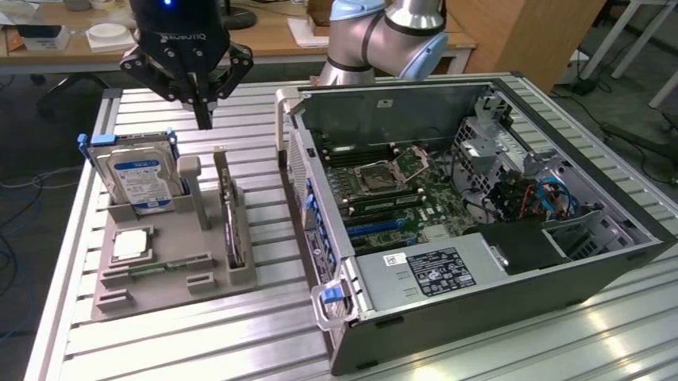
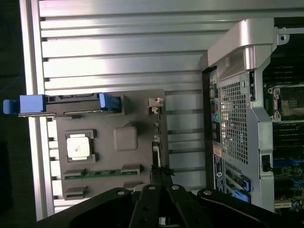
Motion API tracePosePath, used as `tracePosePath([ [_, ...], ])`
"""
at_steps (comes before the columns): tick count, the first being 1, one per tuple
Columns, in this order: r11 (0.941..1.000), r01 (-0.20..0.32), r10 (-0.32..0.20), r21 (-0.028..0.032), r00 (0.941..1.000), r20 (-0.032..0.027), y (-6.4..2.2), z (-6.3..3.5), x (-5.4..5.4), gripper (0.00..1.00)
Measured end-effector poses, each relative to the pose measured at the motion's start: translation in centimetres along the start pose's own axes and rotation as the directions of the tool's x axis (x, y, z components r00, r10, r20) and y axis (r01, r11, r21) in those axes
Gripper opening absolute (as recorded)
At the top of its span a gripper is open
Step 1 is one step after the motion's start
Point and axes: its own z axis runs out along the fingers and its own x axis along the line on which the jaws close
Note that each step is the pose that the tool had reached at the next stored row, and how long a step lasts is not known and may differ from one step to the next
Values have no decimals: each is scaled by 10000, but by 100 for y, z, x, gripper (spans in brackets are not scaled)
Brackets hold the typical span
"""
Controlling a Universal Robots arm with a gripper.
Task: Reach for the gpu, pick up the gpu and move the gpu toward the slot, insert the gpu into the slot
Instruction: 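Reach for the gpu, then pick up the gpu and move the gpu toward the slot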
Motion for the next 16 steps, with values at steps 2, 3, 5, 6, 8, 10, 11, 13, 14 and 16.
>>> tracePosePath([
  [2,10000,2,-2,-1,10000,1,-1,0,4,10],
  [3,10000,2,-2,-1,10000,0,-1,0,4,10],
  [5,10000,1,-1,-1,10000,0,-1,0,5,10],
  [6,10000,1,-1,0,10000,0,-1,0,5,10],
  [8,10000,1,-1,-1,10000,1,-1,0,5,10],
  [10,10000,1,-1,-1,10000,0,-1,0,5,10],
  [11,10000,1,-1,-1,10000,0,-1,0,5,10],
  [13,10000,1,-1,0,10000,0,-1,0,5,10],
  [14,10000,1,-1,0,10000,0,-1,0,5,10],
  [16,10000,1,-1,0,10000,0,-1,0,5,10],
])
